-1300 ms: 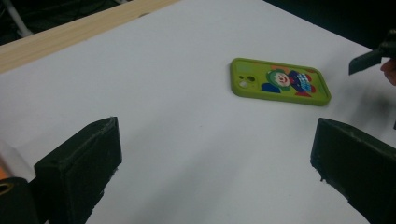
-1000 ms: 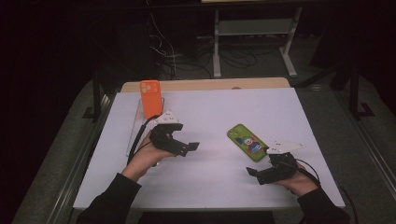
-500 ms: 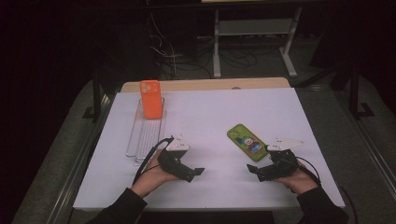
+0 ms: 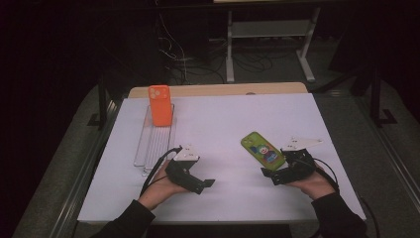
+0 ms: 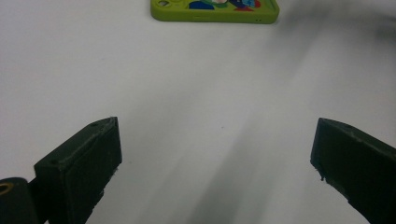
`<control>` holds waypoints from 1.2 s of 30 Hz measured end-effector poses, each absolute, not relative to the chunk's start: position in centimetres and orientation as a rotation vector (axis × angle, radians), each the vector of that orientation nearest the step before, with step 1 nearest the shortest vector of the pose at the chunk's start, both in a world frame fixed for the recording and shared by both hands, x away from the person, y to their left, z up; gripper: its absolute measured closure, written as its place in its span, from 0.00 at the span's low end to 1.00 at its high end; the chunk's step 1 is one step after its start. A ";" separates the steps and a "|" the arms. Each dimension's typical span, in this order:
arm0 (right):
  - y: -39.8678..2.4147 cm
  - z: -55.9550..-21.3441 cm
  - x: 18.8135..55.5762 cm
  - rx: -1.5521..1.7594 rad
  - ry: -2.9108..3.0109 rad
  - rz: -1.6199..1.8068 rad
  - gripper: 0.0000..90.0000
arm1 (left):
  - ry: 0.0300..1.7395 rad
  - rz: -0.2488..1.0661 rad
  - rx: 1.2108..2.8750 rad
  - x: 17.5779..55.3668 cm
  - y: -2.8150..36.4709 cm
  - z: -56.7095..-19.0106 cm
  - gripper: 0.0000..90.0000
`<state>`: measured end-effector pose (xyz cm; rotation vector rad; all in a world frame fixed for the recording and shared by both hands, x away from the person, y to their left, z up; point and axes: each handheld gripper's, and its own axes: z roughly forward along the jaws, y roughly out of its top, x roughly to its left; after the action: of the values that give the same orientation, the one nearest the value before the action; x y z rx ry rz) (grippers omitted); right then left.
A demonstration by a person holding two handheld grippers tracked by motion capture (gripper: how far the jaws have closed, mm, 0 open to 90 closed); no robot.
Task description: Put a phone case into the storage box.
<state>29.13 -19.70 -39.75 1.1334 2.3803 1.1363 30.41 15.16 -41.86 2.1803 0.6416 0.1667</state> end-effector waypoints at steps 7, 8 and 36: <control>-19.8 -38.7 30.3 1.166 2.372 1.115 0.01 | 0.639 0.154 2.172 30.3 14.8 -42.0 0.02; -19.8 -38.5 30.5 1.170 2.372 1.108 0.01 | 0.638 0.149 2.164 30.3 14.8 -42.0 0.02; -17.5 -40.9 37.0 1.293 2.456 0.779 0.01 | 0.628 0.127 2.176 30.2 14.7 -42.1 0.02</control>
<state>37.03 -17.53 -40.95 1.2933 2.4563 0.7795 30.15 14.71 -42.12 2.1765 0.6285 0.1272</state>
